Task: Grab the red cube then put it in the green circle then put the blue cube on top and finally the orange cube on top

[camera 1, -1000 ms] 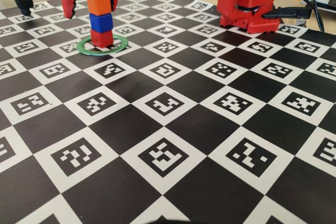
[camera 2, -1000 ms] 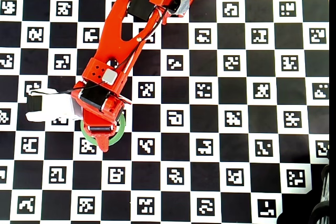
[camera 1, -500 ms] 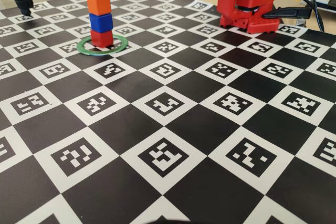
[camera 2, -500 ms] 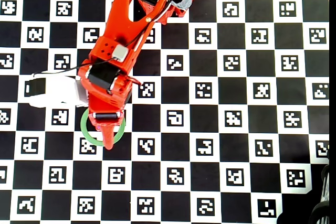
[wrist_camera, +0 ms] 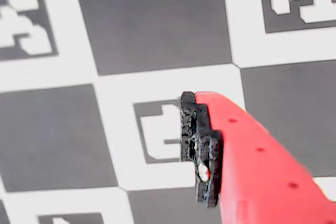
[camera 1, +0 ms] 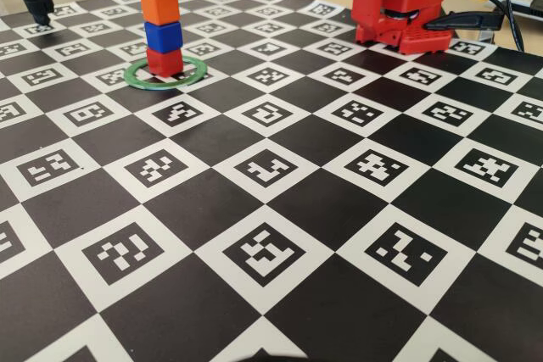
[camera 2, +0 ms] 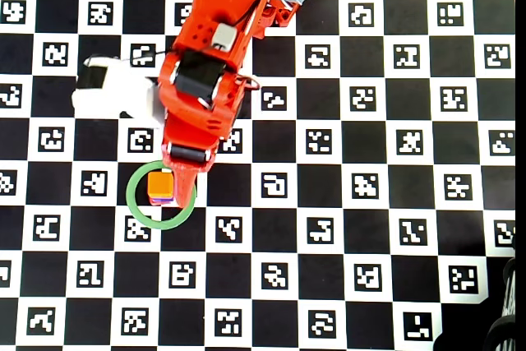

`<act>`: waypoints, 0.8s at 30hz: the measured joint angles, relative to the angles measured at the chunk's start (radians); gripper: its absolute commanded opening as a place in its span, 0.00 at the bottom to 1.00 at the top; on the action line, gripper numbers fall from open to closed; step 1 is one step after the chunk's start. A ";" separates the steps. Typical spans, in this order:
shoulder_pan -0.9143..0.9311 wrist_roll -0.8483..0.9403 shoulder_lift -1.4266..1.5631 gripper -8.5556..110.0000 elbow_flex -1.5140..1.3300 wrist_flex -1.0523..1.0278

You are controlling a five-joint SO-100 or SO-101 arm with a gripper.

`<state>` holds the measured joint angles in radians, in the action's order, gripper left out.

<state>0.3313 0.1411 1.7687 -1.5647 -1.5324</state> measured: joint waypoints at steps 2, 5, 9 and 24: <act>-0.037 -0.002 0.074 0.35 -0.089 0.037; -0.094 -0.002 0.189 0.29 -0.233 0.109; -0.138 0.028 0.331 0.21 -0.411 0.227; -0.278 0.511 0.788 0.02 -0.986 0.594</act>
<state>0.0537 0.6519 2.5571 -2.5510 -0.9388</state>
